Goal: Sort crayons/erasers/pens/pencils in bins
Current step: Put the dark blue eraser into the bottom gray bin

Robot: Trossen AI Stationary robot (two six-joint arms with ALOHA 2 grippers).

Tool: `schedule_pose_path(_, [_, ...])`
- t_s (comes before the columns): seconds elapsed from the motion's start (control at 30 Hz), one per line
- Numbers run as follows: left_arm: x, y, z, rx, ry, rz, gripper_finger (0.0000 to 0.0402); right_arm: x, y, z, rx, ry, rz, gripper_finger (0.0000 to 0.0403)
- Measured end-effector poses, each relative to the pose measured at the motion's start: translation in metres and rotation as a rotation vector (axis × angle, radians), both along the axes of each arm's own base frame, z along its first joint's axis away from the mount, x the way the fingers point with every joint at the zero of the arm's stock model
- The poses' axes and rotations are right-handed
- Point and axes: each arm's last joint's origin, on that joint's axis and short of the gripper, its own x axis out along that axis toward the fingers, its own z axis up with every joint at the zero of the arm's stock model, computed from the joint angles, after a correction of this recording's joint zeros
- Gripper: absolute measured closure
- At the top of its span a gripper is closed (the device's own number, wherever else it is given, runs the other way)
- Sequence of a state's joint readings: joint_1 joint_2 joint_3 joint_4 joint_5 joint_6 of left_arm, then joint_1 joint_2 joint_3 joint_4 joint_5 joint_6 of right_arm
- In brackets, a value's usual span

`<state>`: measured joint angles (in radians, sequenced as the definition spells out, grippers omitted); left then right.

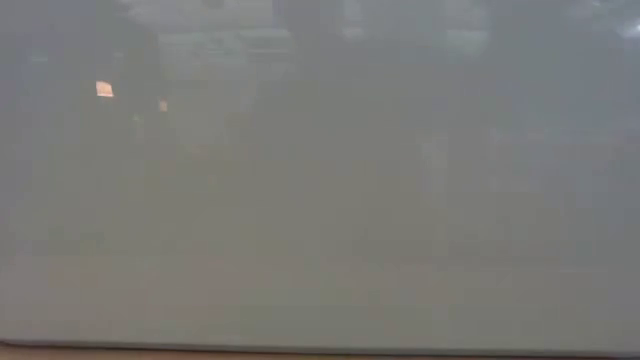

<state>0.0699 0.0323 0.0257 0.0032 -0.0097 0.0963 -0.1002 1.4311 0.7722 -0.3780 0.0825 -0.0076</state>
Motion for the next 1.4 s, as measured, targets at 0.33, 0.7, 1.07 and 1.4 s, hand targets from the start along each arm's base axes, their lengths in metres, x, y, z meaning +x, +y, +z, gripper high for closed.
schedule_pose_path(0.33, [0.0, 0.0, 0.0, 0.0, 0.0, 0.0, 0.0325, -0.024, -0.001, -0.04, 0.046, -0.031, 0.018, 0.0241])
schedule_pose_path(0.7, [0.0, 0.0, 0.0, 0.0, 0.0, 0.0, 0.0325, -0.033, 0.0, -0.049, 0.032, -0.029, 0.025, 0.0318])
schedule_pose_path(1.07, [0.0, 0.0, 0.0, 0.0, 0.0, 0.0, 0.0325, -0.024, 0.017, -0.039, 0.041, -0.136, 0.092, 0.0323])
schedule_pose_path(1.4, [0.0, 0.0, 0.0, 0.0, 0.001, 0.0, 0.0325, 0.019, 0.094, 0.03, 0.047, -0.408, 0.275, 0.0322])
